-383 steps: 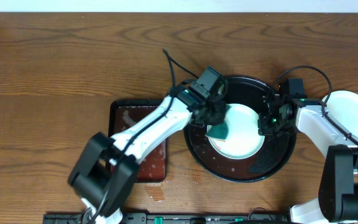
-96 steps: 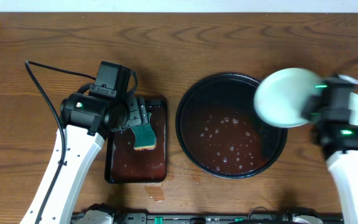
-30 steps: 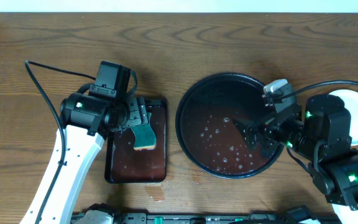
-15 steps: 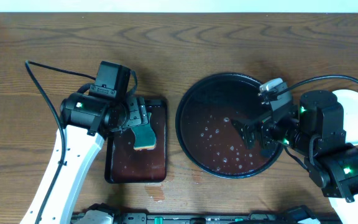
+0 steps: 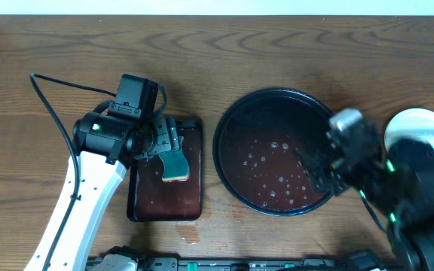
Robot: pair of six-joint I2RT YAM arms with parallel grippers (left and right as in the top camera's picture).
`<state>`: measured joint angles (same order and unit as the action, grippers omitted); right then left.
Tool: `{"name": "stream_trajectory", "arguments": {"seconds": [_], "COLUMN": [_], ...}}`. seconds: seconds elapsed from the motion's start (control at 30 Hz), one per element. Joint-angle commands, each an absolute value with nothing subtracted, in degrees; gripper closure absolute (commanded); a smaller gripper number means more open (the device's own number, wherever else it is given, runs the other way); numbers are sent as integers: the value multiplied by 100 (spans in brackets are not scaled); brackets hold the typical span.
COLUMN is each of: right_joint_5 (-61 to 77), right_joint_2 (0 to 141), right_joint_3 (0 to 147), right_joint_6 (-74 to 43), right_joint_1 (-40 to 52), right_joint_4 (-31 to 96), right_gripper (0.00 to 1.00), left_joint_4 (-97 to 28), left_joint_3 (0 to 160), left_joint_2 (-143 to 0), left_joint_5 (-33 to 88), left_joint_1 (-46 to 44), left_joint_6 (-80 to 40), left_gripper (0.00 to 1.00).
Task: Clean dirty plates on tray and stack at the side
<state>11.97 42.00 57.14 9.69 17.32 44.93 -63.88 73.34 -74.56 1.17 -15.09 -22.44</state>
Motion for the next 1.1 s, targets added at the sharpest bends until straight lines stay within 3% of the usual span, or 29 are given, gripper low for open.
{"name": "stream_trajectory", "arguments": {"seconds": [0.0,0.4,0.6,0.93,1.07], "right_joint_5": [692,794,799,884,779], "right_joint_2": [3592,1068,231,30,27], "right_joint_3": [5129,2648,1599,38,32], "right_joint_6": [1424,1422,1417,1422,1446], "right_joint_1": [1564,353,305,303,298], "right_joint_4": [4355,3100,2390,-165,150], "right_gripper": [1,1,1,1,1], "left_joint_4": [-6399,-6399,-6399,-6399,-6399], "left_joint_3": [7448,7448,7448,7448,7448], "left_joint_2": [-7454,-7454,-7454,-7454,-7454], "left_joint_5": [89,89,89,89,89], "left_joint_1": [-1490,-1490,-1490,-1490,-1490], "left_joint_6": [-2209,-2209,-2209,-2209,-2209], "left_gripper": [17,17,17,17,17]}}
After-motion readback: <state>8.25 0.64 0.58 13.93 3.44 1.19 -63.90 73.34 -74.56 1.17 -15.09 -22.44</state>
